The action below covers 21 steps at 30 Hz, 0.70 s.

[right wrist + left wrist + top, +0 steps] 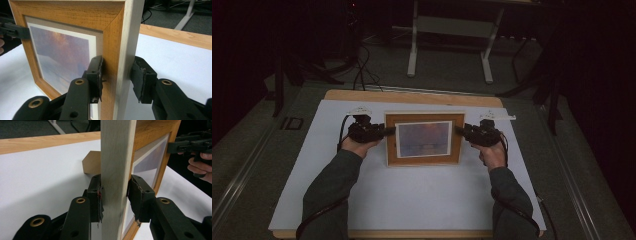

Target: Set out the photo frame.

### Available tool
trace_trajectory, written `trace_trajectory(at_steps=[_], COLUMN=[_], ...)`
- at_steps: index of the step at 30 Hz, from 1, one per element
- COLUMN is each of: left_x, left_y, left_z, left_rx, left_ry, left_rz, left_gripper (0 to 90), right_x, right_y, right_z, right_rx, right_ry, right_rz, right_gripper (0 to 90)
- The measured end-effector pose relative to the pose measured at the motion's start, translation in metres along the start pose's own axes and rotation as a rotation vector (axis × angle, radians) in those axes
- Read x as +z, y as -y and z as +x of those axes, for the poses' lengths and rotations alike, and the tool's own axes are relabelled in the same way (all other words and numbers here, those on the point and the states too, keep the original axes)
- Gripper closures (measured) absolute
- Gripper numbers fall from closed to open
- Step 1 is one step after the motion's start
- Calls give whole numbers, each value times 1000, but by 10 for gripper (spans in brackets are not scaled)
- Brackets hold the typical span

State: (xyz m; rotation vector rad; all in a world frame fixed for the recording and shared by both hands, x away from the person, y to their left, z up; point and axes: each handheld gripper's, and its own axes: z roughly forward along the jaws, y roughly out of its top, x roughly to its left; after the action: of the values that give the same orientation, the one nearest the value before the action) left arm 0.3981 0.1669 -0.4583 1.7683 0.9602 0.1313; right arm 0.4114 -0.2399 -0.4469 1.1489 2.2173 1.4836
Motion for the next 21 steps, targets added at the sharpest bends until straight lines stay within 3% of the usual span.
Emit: trace_trajectory(at_steps=[8, 21], left_x=[2, 1], left_y=[-4, -3], left_z=[7, 15], left_rx=[1, -20], left_ry=[27, 38], left_rz=[10, -19], left_gripper=[645, 630], right_x=[-4, -4], right_y=[5, 7], right_z=[3, 8], right_rx=[13, 13], right_ry=[0, -7], right_rz=[-11, -14], right_gripper=[626, 636])
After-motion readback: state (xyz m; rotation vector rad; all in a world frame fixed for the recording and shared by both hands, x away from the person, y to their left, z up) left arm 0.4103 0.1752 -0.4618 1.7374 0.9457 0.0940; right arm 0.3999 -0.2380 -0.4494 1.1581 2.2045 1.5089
